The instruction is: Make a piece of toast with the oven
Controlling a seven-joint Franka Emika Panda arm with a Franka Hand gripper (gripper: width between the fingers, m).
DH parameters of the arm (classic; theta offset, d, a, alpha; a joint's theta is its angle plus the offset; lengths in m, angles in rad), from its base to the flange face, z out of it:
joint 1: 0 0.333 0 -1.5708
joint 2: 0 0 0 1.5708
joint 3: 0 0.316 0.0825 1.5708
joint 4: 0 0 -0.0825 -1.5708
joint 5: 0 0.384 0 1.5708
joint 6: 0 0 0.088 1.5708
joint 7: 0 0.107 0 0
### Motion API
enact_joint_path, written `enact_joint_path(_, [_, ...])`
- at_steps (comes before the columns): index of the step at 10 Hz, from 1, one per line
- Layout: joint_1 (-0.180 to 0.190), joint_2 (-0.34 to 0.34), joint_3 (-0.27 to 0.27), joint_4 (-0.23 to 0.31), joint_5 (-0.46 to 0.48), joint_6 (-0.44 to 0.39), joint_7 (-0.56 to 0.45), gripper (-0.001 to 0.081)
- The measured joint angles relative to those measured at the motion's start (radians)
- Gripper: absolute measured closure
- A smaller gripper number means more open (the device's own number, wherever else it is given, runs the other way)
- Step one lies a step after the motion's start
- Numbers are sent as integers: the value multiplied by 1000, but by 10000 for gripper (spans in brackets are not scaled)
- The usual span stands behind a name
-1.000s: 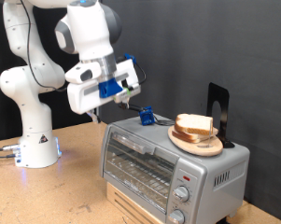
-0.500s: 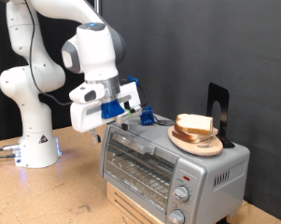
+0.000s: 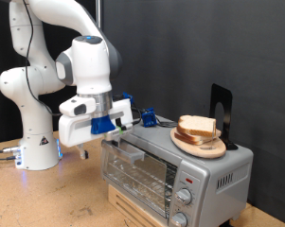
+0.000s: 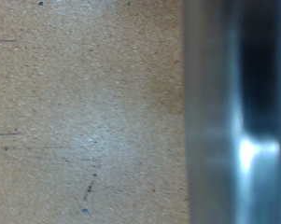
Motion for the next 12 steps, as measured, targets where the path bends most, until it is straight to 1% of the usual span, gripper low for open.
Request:
enact_joint_path(2, [-13, 24, -9, -1, -3, 17, -7, -3])
enact_joint_path(4, [-21, 32, -13, -3, -3, 29, -21, -3])
enact_joint_path(6, [-26, 33, -16, -8, -3, 43, -48, -3])
enact_joint_path(9, [-31, 24, -30, -27, 12, 87, -103, -3])
enact_joint_path(10, [-31, 16, -37, -33, 27, 92, -125, -3])
enact_joint_path(12, [-31, 10, -41, -37, 40, 95, -138, -3])
